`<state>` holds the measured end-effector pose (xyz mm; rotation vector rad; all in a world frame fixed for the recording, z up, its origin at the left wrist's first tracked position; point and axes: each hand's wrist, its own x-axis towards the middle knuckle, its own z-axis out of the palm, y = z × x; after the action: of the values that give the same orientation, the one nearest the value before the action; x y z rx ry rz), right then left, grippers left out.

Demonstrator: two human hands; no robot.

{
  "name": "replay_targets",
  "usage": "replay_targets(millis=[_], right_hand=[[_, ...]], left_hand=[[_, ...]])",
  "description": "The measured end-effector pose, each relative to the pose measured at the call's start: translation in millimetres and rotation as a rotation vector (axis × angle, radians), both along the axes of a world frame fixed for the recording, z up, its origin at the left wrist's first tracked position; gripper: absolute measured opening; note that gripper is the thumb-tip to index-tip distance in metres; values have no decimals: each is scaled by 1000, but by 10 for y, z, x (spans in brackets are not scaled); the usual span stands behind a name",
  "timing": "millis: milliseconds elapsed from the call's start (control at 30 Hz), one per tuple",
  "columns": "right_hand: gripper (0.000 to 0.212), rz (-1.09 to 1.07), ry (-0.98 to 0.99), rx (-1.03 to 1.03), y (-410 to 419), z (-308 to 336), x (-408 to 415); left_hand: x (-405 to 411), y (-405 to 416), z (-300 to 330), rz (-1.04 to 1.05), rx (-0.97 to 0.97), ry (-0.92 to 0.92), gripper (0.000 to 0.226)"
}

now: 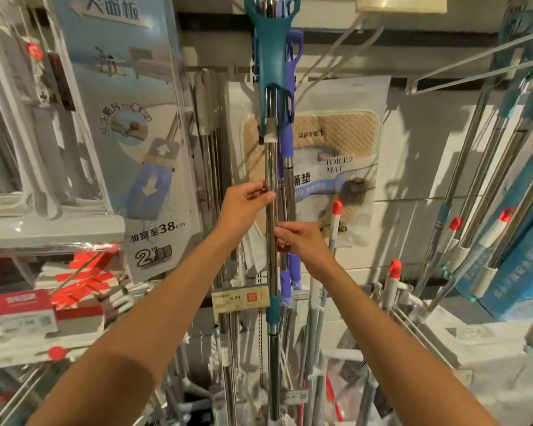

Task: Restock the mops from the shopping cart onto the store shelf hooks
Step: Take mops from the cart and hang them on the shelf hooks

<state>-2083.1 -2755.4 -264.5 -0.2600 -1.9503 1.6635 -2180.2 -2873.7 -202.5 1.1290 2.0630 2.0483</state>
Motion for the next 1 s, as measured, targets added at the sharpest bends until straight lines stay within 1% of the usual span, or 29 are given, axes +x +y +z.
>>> replay_targets(millis=[100,133,200,267,533,767,1000], right_hand=[[22,-14,-1,12,-36,-34,-83],[25,-29,-6,7,-40,-38,-116],[27,-55,-19,-9,-47,-54,-165],[28,-70,-32,-16,-34,-51,-210],[26,-115,-80,-23,110,-42,-432],[25,-135,-89,-17,213,-23,-641],[23,-168,-108,-16,306,-8,-844]], left_hand=[[-102,-21,-53,-1,-18,32,17],[-126,-20,-53,7,-28,38,17],[-176,-7,-53,25,-42,42,33],[-225,37,-53,27,-57,24,40],[-366,274,-88,39,-40,-100,43],[-605,442,-127,21,-52,-153,36],[-709,552,-73,52,-74,-193,29]])
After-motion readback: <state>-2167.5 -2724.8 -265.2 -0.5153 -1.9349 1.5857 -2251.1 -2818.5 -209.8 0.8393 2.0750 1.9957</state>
